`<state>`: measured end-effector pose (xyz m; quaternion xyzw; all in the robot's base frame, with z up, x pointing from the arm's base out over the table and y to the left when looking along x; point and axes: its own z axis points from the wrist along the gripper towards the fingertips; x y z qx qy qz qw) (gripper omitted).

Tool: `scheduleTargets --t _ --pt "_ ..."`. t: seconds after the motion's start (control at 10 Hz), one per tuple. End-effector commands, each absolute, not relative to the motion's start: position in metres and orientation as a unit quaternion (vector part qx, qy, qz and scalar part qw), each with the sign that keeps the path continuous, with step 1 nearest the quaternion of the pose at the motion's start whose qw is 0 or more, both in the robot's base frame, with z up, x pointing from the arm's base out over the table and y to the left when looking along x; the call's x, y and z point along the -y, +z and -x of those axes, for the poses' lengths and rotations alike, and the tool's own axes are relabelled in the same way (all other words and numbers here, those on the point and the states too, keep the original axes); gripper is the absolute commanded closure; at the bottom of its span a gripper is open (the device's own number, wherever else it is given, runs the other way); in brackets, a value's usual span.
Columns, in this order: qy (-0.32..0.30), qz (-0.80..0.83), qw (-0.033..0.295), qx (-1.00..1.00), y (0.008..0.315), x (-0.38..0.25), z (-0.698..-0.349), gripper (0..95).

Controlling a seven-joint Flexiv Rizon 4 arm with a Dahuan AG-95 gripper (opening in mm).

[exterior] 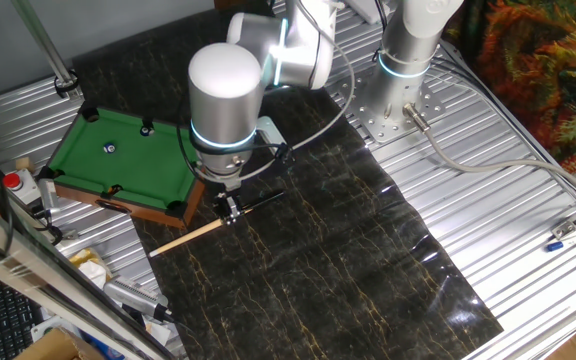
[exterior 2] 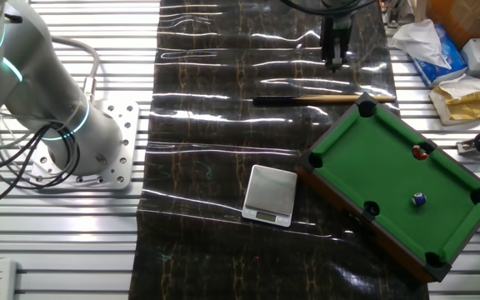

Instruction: Hit the pool ball

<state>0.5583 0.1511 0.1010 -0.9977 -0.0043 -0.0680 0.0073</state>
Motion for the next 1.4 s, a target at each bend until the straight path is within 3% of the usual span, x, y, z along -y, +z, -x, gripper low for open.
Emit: scheduleTargets --t 0.1,0.7,0.8,0.9,1.4 --pt "-0.067 0.998 0.014 0.002 0.1005 -0.1515 -0.5583 76.0" --pt "-0.058 0.997 0.031 -0.044 0.0998 -0.1521 -0.5559 76.0" --pt "-0.055 0.997 0.029 -0.049 0.0998 -0.1521 -0.5559 95.0" --pt "-0.049 0.996 0.028 -0.066 0.0998 -0.1521 -0.5559 95.0" --pt "-0.047 0.995 -0.034 -0.079 0.0998 -0.1521 -0.5559 95.0"
